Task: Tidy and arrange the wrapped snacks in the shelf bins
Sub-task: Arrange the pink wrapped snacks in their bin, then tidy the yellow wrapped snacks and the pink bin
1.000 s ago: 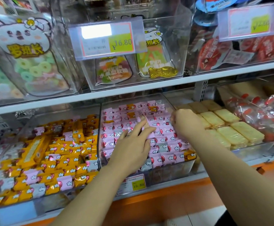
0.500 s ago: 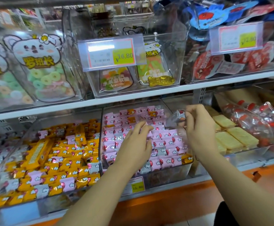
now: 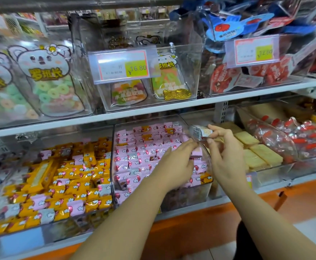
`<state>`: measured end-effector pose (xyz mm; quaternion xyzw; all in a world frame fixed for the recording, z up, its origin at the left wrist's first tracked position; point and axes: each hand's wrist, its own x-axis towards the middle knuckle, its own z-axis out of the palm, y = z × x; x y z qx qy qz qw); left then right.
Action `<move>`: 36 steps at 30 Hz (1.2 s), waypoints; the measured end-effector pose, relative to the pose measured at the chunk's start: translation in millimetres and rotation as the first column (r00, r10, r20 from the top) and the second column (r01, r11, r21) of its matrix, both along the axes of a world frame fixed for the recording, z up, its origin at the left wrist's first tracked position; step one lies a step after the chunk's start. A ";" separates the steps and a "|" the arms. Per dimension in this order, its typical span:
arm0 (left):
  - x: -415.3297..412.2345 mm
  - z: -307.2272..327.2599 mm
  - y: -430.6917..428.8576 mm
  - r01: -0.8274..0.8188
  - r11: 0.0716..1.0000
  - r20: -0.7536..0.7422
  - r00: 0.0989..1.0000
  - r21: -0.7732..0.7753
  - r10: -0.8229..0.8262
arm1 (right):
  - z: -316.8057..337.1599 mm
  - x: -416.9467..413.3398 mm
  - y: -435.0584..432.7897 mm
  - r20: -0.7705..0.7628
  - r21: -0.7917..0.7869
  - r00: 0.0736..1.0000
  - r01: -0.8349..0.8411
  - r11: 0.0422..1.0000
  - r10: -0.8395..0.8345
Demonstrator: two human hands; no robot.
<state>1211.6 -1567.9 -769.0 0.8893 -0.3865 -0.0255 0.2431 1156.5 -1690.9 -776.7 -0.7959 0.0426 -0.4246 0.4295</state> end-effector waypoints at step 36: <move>-26.7 12.1 358.6 -0.698 0.276 -0.469 0.671 -0.660 0.574 | 12.0 44.0 327.1 -0.251 -0.233 0.650 -0.760 0.607 0.717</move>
